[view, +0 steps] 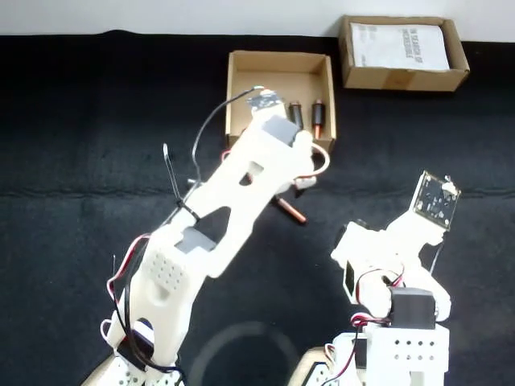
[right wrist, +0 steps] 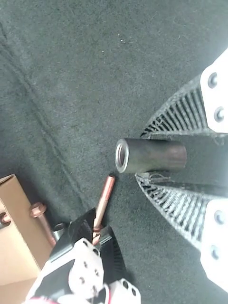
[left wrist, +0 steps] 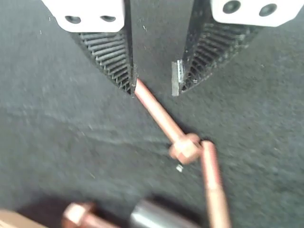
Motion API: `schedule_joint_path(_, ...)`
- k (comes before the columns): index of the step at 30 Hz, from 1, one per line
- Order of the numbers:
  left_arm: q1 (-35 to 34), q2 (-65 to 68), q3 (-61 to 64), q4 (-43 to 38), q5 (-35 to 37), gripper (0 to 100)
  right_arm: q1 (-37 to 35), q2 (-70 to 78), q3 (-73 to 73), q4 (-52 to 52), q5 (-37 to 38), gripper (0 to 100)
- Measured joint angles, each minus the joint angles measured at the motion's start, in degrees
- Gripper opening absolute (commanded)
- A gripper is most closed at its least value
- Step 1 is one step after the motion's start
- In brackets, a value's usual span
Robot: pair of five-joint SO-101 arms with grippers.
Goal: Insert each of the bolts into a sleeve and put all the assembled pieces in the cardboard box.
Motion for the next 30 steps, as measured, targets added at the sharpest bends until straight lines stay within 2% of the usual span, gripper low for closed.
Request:
schedule_joint_path(7, -3.16, 2.46, -0.09, 0.00, 0.18, 14, 0.00, 0.00, 0.00, 0.00, 0.00, 0.7)
schedule_joint_path(15, -2.90, 5.27, -0.44, -0.26, 0.26, 14, 0.00, 0.00, 0.00, 0.00, 0.00, 0.7)
schedule_joint_path(25, -2.90, 9.23, -1.05, -4.48, 0.26, 14, 0.00, 0.00, 0.00, 0.00, 0.00, 0.7)
schedule_joint_path(27, -2.90, 9.67, -1.23, -4.57, 0.26, 11, 0.00, 0.00, 0.00, 0.00, 0.00, 0.7)
schedule_joint_path(30, -2.81, 10.11, -1.58, -4.75, 0.26, 0, 0.00, 0.00, 0.00, 0.00, 0.00, 0.7)
